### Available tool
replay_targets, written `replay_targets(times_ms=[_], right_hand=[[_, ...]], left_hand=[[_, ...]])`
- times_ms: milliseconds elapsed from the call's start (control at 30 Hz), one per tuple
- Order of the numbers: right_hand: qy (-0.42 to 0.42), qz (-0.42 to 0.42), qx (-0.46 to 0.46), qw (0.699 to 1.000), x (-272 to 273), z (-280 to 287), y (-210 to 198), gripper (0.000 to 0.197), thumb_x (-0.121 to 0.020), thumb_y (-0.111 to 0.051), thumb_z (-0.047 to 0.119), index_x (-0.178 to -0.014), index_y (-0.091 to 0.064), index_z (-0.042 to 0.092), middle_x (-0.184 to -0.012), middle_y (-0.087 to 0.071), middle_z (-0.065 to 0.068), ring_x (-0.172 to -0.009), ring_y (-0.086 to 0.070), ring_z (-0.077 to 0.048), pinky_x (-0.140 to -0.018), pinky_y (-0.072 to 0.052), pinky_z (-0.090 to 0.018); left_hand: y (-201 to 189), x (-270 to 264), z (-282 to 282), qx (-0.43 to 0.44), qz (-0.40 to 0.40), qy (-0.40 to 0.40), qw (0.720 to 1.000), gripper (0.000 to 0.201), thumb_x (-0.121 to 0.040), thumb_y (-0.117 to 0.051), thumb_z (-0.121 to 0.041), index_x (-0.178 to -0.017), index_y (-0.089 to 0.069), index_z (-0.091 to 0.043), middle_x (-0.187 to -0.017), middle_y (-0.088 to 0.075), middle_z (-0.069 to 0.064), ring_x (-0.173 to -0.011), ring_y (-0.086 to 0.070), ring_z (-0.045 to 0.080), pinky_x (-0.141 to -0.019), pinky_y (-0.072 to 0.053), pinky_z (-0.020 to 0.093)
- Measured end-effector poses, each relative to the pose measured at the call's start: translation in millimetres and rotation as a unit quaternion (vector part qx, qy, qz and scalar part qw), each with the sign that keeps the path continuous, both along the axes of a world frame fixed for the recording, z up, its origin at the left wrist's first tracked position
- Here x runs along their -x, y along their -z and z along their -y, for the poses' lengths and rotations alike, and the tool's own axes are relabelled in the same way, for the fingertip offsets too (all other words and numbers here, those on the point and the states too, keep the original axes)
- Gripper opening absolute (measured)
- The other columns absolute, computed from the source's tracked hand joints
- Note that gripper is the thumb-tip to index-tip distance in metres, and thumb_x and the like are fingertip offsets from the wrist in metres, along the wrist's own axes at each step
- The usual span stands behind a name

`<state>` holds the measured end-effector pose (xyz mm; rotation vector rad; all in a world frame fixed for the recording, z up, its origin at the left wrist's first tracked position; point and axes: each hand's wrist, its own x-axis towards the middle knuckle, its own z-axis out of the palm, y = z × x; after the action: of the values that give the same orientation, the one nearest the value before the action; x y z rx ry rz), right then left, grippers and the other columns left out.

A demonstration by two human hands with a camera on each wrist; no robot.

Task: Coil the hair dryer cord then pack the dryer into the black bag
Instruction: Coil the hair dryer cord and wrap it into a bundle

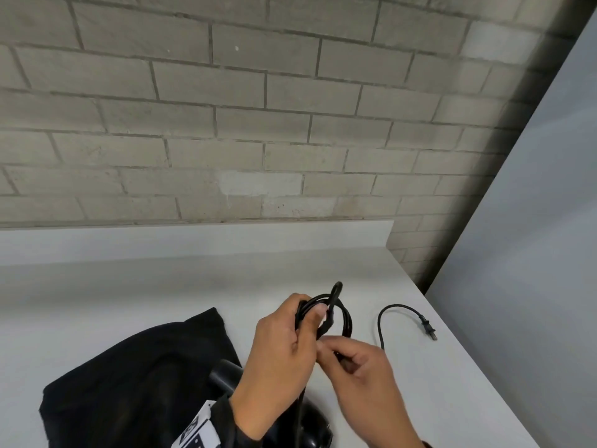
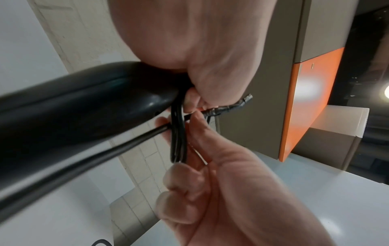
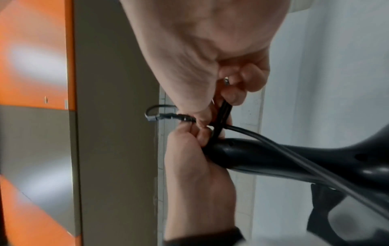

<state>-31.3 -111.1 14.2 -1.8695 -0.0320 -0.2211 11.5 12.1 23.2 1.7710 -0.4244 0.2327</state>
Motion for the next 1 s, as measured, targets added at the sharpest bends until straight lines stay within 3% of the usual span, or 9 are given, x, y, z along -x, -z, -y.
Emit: replay_targets(times_ms=[67,167,300,433,533,667,833,933,1000], right_hand=[[-0.013,0.002,-0.017,1.000,0,5,-9,0.020,-0.093,-0.063,0.019,-0.084,-0.080,0.027,-0.069,-0.074,0.008,-0.060,-0.065,-0.020,-0.059,-0.052,-0.031],[0.002,0.006,-0.027,1.000,-2,8,-16,0.021,-0.096,-0.059,0.016,-0.082,-0.076,0.017,-0.058,-0.064,0.015,-0.048,-0.054,0.002,-0.053,-0.039,-0.009],[0.036,0.066,0.090,0.993,4,13,-30,0.023,-0.092,-0.051,0.047,-0.085,-0.064,0.029,-0.080,-0.071,0.012,-0.054,-0.052,-0.006,-0.054,-0.041,-0.021],[0.030,0.105,0.152,0.982,4,33,-80,0.030,-0.089,-0.051,0.054,-0.078,-0.057,0.026,-0.069,-0.067,0.007,-0.055,-0.053,-0.010,-0.059,-0.043,-0.028],[-0.028,0.054,0.081,0.995,-4,49,-130,0.034,-0.085,-0.065,0.047,-0.073,-0.060,0.016,-0.055,-0.061,-0.002,-0.054,-0.052,-0.024,-0.057,-0.044,-0.030],[-0.010,0.057,-0.031,0.998,-40,77,-169,0.017,-0.087,-0.064,0.029,-0.077,-0.062,0.015,-0.054,-0.052,0.002,-0.045,-0.042,-0.014,-0.047,-0.041,-0.021],[-0.006,-0.035,-0.246,0.969,-91,108,-136,0.009,-0.089,-0.064,0.021,-0.087,-0.060,0.013,-0.093,-0.071,-0.010,-0.067,-0.059,-0.017,-0.061,-0.054,-0.024],[0.022,-0.042,-0.233,0.971,-88,110,-85,0.043,-0.076,-0.072,0.007,-0.117,-0.060,0.009,-0.124,-0.066,-0.016,-0.110,-0.064,-0.027,-0.095,-0.051,-0.037],[0.071,-0.034,-0.173,0.982,-76,100,-50,0.055,-0.084,-0.066,-0.004,-0.134,-0.049,0.013,-0.132,-0.059,-0.008,-0.119,-0.059,-0.021,-0.098,-0.047,-0.031]], left_hand=[[0,-1,0,0.002,0.002,-0.006,1.000,0.034,-0.088,-0.043,-0.054,-0.087,-0.064,-0.026,-0.069,-0.064,-0.006,-0.057,-0.056,0.008,-0.055,-0.049,0.025],[1,-6,0,0.003,0.000,-0.027,1.000,0.030,-0.092,-0.047,-0.049,-0.088,-0.065,-0.024,-0.061,-0.056,-0.011,-0.051,-0.046,0.004,-0.051,-0.038,0.014],[1,-9,-2,0.003,0.001,-0.030,1.000,0.024,-0.095,-0.050,-0.045,-0.088,-0.065,-0.027,-0.058,-0.051,-0.005,-0.051,-0.042,0.005,-0.051,-0.037,0.018],[2,-10,-1,-0.012,0.008,-0.027,1.000,0.023,-0.097,-0.051,-0.040,-0.086,-0.063,-0.024,-0.056,-0.048,-0.010,-0.052,-0.042,0.006,-0.050,-0.035,0.017],[2,-11,-1,-0.035,0.016,-0.017,0.999,0.024,-0.098,-0.052,-0.037,-0.085,-0.063,-0.021,-0.053,-0.043,-0.009,-0.050,-0.039,0.007,-0.050,-0.033,0.017],[-1,-12,-5,-0.056,0.008,0.014,0.998,0.028,-0.098,-0.052,-0.039,-0.080,-0.061,-0.020,-0.053,-0.044,-0.011,-0.050,-0.040,0.006,-0.051,-0.035,0.016],[-6,-14,-11,-0.045,-0.045,0.023,0.998,0.029,-0.097,-0.052,-0.040,-0.081,-0.062,-0.018,-0.062,-0.058,0.005,-0.056,-0.068,0.016,-0.050,-0.045,0.017],[-8,-14,-10,-0.035,-0.077,0.022,0.996,0.029,-0.098,-0.053,-0.039,-0.081,-0.062,-0.016,-0.055,-0.052,-0.007,-0.057,-0.071,0.012,-0.050,-0.041,0.010],[-8,-15,-8,-0.032,-0.079,0.017,0.996,0.030,-0.098,-0.053,-0.039,-0.081,-0.063,-0.015,-0.055,-0.050,-0.006,-0.056,-0.071,0.013,-0.049,-0.041,0.010]])
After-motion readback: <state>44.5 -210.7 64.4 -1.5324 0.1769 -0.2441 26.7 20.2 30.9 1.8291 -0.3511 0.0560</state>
